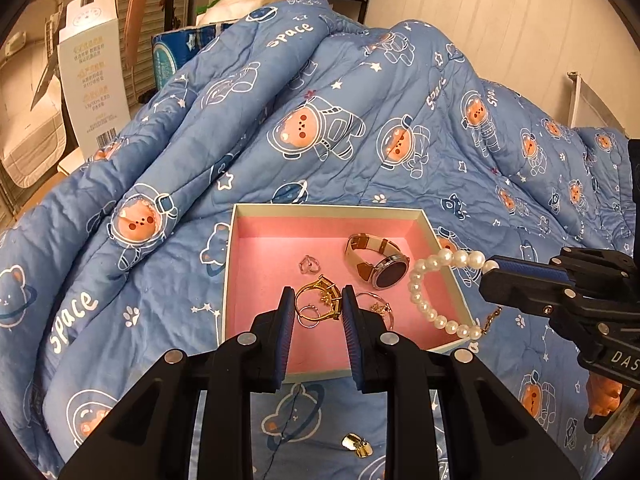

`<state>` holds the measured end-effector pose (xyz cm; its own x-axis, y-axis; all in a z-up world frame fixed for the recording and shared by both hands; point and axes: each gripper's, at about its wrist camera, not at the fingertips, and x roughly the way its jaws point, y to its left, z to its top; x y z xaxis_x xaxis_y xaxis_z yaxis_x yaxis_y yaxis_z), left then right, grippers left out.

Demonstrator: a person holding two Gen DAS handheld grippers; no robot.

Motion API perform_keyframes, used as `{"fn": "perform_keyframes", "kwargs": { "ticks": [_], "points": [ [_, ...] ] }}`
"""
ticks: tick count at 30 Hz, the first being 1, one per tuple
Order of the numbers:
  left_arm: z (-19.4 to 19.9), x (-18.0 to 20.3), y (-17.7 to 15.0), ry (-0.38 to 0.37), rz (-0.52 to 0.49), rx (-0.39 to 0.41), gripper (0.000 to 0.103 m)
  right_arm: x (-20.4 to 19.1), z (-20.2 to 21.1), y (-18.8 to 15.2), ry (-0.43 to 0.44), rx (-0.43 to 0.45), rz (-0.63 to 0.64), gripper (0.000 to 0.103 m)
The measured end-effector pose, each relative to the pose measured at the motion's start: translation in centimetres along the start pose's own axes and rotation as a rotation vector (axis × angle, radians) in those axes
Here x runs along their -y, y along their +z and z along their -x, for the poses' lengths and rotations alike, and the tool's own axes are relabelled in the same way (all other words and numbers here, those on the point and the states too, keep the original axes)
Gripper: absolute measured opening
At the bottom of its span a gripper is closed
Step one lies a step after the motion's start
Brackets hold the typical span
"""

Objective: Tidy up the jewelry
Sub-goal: 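Carry the pearl bracelet and gold ring over the box and open both grippers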

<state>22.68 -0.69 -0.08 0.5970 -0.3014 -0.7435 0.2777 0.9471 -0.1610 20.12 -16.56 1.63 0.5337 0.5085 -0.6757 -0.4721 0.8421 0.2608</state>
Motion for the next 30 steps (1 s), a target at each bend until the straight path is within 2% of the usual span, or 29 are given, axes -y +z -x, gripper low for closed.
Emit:
{"fn": "perform_keyframes", "kwargs": {
  "ticks": [11, 14, 19, 30],
  "points": [
    [-4.9, -0.5, 1.4, 0.025, -0.036, -0.128, 0.023, 3.0, -4.5, -0.3, 0.129, -0.104, -0.184, 0.010],
    [-6.1, -0.5, 1.7, 0.020, -0.028, -0.160, 0.023, 3.5, -5.7, -0.7, 0.141, -0.126, -0.215, 0.010],
    [-7.8, -0.1, 1.8, 0.021, -0.035, -0.198, 0.023, 4.0, -6.9, -1.3, 0.124, -0.147, -0.232, 0.010],
    [-9.4, 0.0, 1.8, 0.047, -0.026, -0.221, 0.023, 3.5, -7.8, -1.9, -0.018, -0.171, -0.120, 0.010]
  ]
}}
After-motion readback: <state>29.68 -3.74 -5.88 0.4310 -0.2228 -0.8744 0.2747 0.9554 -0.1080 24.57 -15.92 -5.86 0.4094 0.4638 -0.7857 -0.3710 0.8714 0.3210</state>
